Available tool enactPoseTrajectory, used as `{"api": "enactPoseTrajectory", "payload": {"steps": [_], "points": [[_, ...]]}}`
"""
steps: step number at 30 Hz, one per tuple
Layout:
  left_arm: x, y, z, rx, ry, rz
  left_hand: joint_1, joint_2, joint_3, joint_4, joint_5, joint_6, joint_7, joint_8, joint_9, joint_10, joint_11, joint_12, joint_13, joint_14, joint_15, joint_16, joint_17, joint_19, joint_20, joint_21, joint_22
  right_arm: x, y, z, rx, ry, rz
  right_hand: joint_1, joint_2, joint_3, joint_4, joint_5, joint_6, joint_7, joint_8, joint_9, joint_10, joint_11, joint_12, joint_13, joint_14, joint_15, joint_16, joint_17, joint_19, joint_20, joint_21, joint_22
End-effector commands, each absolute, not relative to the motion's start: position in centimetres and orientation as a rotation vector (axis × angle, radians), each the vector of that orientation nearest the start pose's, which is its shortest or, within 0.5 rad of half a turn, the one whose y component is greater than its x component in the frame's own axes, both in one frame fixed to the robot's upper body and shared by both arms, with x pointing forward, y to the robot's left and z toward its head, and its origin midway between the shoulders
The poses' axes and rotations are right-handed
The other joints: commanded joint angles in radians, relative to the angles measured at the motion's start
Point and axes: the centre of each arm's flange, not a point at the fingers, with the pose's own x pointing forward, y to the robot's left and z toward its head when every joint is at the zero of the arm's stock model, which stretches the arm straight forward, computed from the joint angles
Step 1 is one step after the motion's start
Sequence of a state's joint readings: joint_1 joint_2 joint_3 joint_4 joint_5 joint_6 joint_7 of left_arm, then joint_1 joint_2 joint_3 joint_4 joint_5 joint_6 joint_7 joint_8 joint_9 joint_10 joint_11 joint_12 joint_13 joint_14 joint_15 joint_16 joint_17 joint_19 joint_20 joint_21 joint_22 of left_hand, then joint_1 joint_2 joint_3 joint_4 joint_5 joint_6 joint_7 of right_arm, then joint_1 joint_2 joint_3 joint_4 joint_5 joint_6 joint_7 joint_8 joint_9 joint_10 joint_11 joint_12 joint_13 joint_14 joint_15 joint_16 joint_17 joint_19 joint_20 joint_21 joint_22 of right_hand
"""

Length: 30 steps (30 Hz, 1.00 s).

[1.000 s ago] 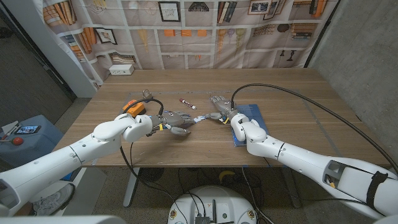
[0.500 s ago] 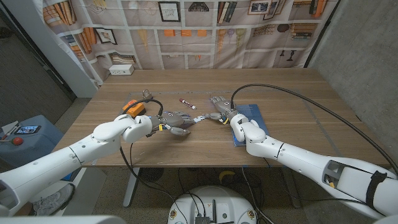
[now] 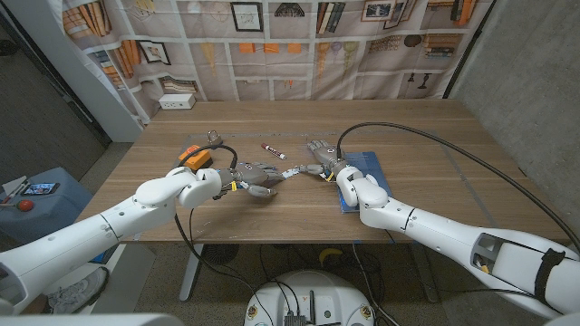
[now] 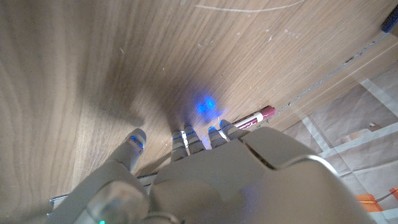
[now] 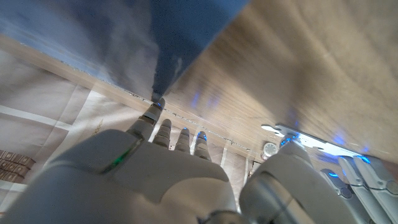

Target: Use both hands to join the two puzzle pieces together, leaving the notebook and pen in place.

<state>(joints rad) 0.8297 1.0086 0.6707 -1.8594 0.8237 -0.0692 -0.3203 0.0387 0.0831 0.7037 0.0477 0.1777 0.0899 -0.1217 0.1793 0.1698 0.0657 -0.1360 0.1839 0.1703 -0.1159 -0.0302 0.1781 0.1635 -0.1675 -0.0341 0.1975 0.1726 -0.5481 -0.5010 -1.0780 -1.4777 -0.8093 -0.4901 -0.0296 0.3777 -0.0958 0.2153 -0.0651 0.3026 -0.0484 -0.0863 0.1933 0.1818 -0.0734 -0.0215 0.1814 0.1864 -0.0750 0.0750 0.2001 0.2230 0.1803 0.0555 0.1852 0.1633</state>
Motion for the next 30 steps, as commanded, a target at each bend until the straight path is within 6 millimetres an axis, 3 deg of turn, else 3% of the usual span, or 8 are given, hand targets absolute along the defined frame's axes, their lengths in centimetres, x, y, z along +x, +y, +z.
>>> {"api": "enactPoseTrajectory", "payload": {"steps": [1, 30], "points": [[57.13, 22.38, -6.91, 2.005, -0.499, -0.389, 0.010, 0.093, -0.001, -0.006, -0.001, 0.015, 0.000, 0.008, 0.006, 0.005, 0.001, 0.003, 0.001, 0.003, -0.096, -0.002, 0.002, -0.001, -0.069, 0.001, 0.001, 65.17, -8.36, -6.63, -1.708, -0.523, -0.031, -0.001, -0.007, -0.003, -0.001, 0.007, 0.001, -0.006, 0.005, 0.000, 0.002, -0.001, 0.007, 0.001, 0.000, -0.001, 0.005, 0.000, 0.010, 0.002, 0.004, 0.003], [56.97, 22.39, -6.89, 2.007, -0.495, -0.378, 0.013, 0.094, -0.001, -0.011, -0.001, 0.020, 0.001, 0.009, 0.006, 0.012, 0.002, 0.004, 0.001, 0.006, -0.096, -0.002, 0.002, 0.001, -0.067, 0.000, 0.001, 64.54, -7.94, -7.31, -1.708, -0.538, -0.081, -0.005, 0.000, -0.006, -0.004, 0.009, 0.024, -0.006, 0.012, 0.000, 0.013, 0.000, 0.010, 0.002, 0.009, -0.006, 0.009, -0.003, 0.021, -0.002, 0.004, 0.003]]}}
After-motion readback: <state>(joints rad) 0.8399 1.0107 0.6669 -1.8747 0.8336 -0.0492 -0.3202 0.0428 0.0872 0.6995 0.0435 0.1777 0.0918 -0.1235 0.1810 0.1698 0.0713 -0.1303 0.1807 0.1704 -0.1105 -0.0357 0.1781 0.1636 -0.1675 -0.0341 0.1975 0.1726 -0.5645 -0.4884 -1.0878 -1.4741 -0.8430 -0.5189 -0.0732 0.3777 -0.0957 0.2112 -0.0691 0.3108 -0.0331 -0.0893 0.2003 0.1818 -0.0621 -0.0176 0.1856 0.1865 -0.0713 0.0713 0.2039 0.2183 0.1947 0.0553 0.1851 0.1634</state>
